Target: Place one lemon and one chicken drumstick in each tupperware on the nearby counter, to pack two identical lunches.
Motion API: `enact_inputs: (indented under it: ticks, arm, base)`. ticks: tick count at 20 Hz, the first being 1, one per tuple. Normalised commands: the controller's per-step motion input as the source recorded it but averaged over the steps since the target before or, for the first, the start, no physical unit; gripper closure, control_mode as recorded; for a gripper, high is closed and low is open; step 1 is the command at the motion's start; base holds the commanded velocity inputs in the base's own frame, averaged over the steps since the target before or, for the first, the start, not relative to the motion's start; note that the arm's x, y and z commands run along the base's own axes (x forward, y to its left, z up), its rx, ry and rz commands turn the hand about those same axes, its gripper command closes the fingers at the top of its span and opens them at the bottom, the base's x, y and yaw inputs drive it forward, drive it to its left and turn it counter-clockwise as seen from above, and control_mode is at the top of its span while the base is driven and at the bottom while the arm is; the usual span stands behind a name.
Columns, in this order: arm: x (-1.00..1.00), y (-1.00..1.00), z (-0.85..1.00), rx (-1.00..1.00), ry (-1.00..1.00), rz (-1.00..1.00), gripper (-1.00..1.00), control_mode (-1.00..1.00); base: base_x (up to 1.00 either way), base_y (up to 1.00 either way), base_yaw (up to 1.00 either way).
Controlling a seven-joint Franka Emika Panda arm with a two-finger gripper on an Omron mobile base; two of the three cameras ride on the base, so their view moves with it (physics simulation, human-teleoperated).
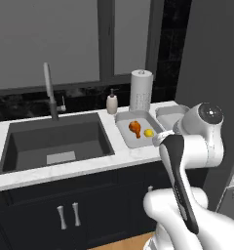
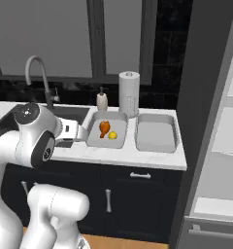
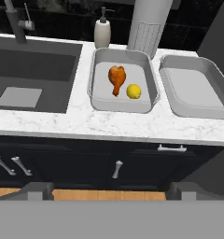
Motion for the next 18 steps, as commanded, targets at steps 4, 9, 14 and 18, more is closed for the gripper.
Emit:
enact_inputs:
  ticks: [4, 9, 14, 18]
  arm:
    - [0.00, 0.00, 0.00, 0.00, 0.00, 0.00, -1.00, 1.00]
    - [0.00, 0.00, 0.00, 0.00, 0.00, 0.00, -1.00, 1.00]
    - [0.00, 0.00, 0.00, 0.00, 0.00, 0.00, -1.00, 1.00]
    - [0.00, 0.00, 0.00, 0.00, 0.00, 0.00, -1.00, 1.00]
  base:
    - [-1.00, -0.93, -0.04]
    - [-0.87, -1.00, -0.08]
    - [-0.24, -1.00, -0.11]
    - [0.23, -0.88, -0.07]
